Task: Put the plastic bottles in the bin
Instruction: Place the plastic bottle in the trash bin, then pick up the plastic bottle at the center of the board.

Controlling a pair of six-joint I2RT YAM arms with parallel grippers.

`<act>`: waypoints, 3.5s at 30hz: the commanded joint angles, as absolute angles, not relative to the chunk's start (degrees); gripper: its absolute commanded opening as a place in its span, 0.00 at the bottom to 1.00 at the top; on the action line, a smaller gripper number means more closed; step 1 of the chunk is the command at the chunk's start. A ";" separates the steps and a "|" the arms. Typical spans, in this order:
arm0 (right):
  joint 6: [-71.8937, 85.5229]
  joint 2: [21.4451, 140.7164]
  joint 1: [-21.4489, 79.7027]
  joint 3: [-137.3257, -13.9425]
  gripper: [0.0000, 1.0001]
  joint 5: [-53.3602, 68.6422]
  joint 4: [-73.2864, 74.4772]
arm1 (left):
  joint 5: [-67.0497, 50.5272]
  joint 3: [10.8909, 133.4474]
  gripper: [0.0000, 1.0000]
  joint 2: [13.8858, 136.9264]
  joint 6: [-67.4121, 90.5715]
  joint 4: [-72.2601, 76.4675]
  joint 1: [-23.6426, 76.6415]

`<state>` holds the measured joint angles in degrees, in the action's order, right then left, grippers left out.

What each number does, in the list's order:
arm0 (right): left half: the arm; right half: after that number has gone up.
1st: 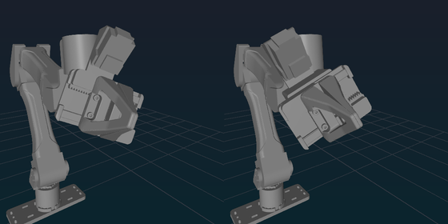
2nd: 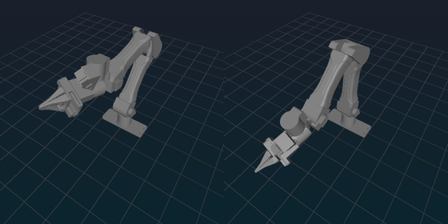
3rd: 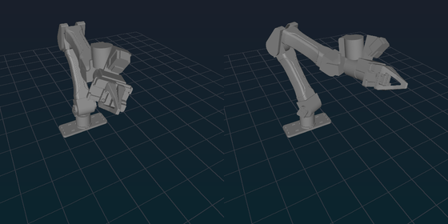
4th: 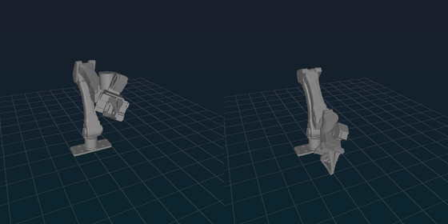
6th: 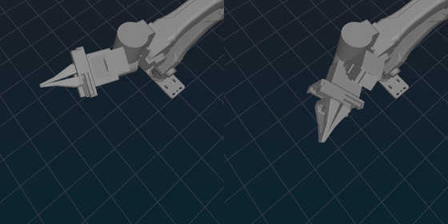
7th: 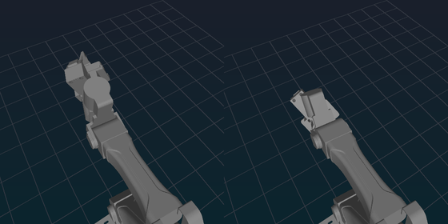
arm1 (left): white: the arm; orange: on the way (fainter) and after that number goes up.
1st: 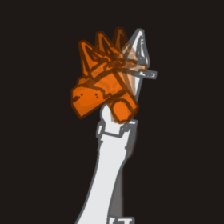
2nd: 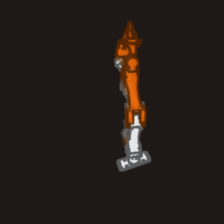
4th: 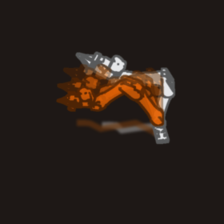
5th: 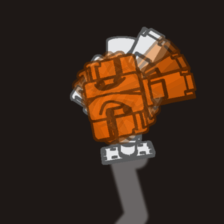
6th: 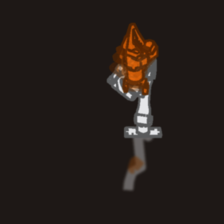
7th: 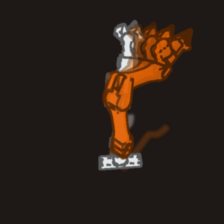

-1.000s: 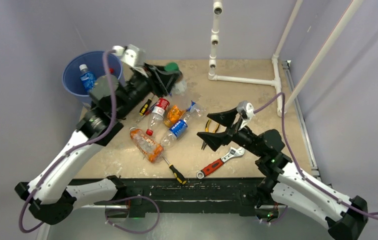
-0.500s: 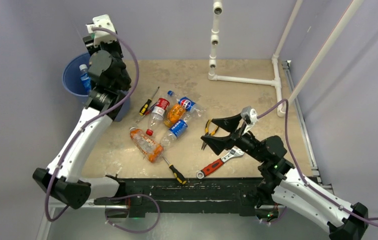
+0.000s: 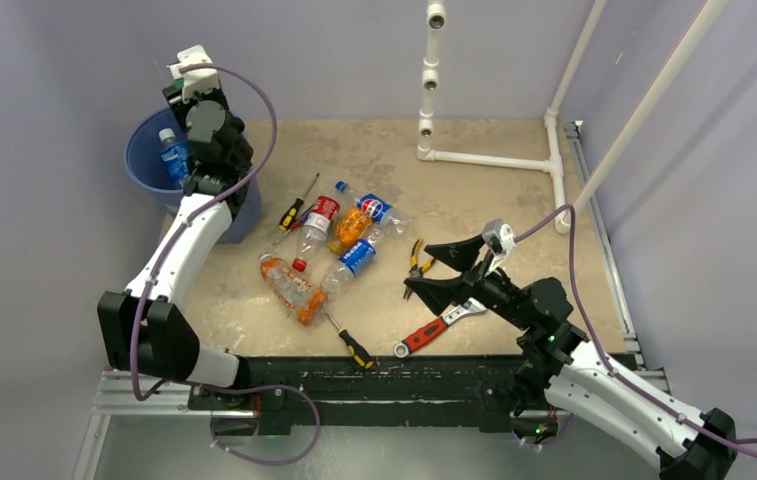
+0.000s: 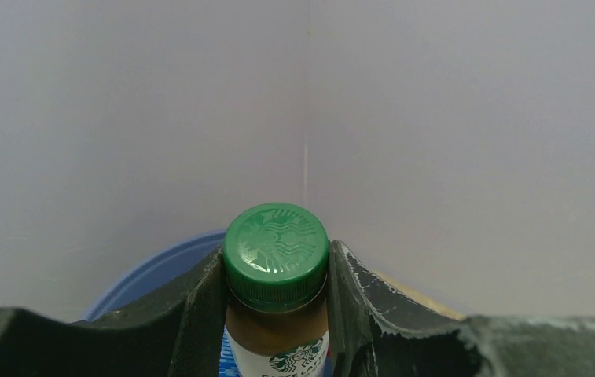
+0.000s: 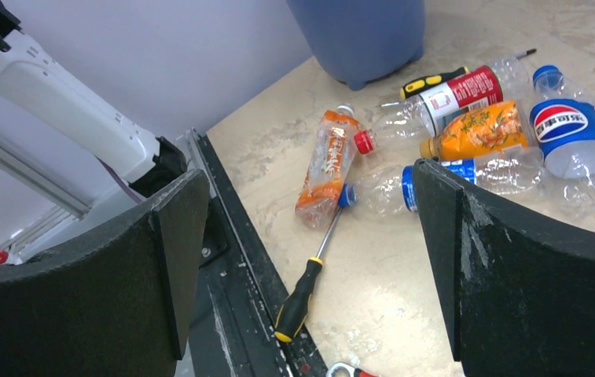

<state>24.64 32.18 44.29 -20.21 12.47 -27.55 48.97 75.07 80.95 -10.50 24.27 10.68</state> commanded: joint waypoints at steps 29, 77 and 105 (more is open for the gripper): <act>23.73 29.40 44.38 -19.49 0.99 9.84 -26.67 | 32.29 68.28 0.70 83.33 12.88 14.31 4.15; 55.53 88.10 44.03 -28.51 0.97 -4.07 -45.67 | 12.01 51.22 0.96 59.46 18.81 -13.28 32.50; 63.13 109.86 43.46 -41.43 0.72 -6.86 -43.68 | 10.63 51.14 0.95 58.97 19.34 -13.10 32.52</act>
